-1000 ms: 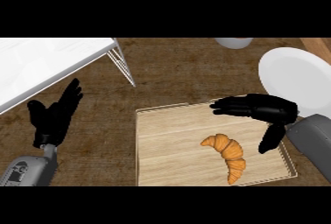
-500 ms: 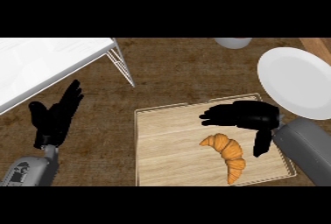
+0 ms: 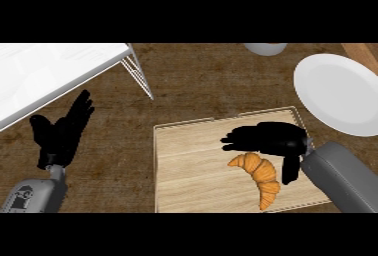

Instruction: Pick the croissant from the tray and place it in the plate

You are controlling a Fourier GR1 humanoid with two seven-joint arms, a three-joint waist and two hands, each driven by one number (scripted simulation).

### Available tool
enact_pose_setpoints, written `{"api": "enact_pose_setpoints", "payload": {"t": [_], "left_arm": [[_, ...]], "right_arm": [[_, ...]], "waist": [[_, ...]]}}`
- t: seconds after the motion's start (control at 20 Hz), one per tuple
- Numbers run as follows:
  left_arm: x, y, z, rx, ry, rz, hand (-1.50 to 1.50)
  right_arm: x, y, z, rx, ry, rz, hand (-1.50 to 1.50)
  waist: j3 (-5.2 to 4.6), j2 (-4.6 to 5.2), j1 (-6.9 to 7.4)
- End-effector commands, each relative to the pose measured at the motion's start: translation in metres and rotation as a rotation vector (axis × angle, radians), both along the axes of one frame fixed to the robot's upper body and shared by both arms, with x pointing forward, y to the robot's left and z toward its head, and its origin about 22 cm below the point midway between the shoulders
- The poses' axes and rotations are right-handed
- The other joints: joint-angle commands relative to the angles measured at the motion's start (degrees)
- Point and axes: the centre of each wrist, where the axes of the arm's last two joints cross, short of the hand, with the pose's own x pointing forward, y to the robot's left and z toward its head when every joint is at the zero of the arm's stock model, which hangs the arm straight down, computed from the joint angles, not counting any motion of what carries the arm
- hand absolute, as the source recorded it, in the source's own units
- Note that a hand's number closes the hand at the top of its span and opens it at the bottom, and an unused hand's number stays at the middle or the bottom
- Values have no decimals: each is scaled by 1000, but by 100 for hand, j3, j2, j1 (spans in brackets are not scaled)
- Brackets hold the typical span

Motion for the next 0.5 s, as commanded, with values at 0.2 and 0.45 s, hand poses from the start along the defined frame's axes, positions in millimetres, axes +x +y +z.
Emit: {"api": "enact_pose_setpoints", "payload": {"t": [0.2,0.45], "left_arm": [[-4,-2,-11,2,-1,-17,0],[4,23,9,11,3,-7,0]], "right_arm": [[-5,16,-20,-65,-2,32,-150],[-23,38,-30,-115,0,144,150]], "waist": [[0,0,3],[-1,-3,-6]]}}
